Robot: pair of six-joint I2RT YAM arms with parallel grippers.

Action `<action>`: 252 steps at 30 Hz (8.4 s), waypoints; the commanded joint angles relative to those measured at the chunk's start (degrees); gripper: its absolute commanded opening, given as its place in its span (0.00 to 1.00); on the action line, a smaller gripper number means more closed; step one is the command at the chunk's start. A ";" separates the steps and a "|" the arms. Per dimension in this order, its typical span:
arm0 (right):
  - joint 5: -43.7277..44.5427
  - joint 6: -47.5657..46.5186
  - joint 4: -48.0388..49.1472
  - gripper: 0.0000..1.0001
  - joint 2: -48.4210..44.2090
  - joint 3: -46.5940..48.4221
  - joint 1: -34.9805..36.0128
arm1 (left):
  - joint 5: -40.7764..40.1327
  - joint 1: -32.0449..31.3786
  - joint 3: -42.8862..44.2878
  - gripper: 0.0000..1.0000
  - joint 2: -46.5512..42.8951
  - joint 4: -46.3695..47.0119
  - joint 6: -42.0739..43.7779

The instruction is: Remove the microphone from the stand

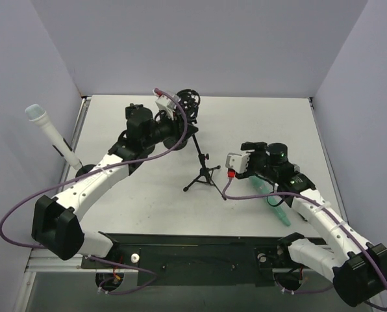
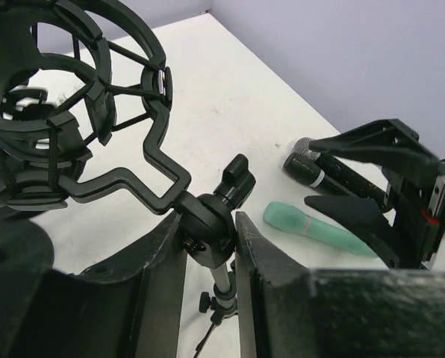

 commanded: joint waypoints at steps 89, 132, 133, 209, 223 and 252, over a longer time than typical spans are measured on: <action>-18.34 114.39 9.31 0.22 37.35 38.02 -19.94 | 2.43 -1.45 -9.89 0.73 -10.30 -12.76 31.68; -8.49 83.45 -31.91 0.92 18.90 49.89 -21.00 | -42.40 30.44 4.63 0.75 -39.73 -24.81 24.22; -8.58 83.54 -32.26 0.92 19.16 50.50 -20.30 | -42.57 34.37 4.01 0.74 -39.91 -24.89 22.12; -30.55 55.42 -32.88 0.85 29.79 52.35 -5.53 | 17.02 13.76 8.67 0.61 -10.03 -14.43 17.79; -35.74 46.44 -30.69 0.85 37.17 56.92 4.13 | 13.50 6.73 9.10 0.59 -8.10 -17.60 26.31; -39.96 81.88 10.81 0.14 48.87 51.39 11.00 | 27.91 16.30 11.03 0.00 -8.89 -14.87 24.30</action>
